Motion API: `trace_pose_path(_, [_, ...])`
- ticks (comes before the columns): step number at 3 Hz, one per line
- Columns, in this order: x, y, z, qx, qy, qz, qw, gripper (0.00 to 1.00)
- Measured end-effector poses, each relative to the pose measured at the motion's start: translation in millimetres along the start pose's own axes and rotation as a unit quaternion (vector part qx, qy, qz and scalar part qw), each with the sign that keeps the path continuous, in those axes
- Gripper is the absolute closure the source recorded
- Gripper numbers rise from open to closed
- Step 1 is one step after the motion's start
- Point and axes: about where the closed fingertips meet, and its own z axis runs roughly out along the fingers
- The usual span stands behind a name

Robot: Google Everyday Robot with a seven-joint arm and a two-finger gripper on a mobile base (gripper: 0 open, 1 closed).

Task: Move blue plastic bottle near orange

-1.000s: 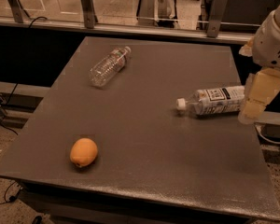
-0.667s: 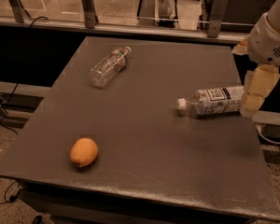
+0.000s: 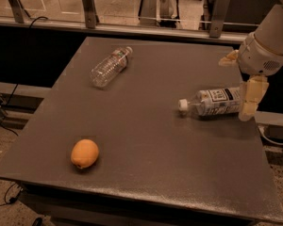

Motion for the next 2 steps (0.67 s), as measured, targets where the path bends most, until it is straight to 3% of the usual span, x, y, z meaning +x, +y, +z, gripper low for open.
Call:
trace_pose_path(1, [8.4,2.6,23.5,-0.016,-0.003,-0.014,0.9998,0.16])
trace_pose_path(2, [6.2,9.8,30.4,-0.017,-0.021,-0.035,0.999,0.4])
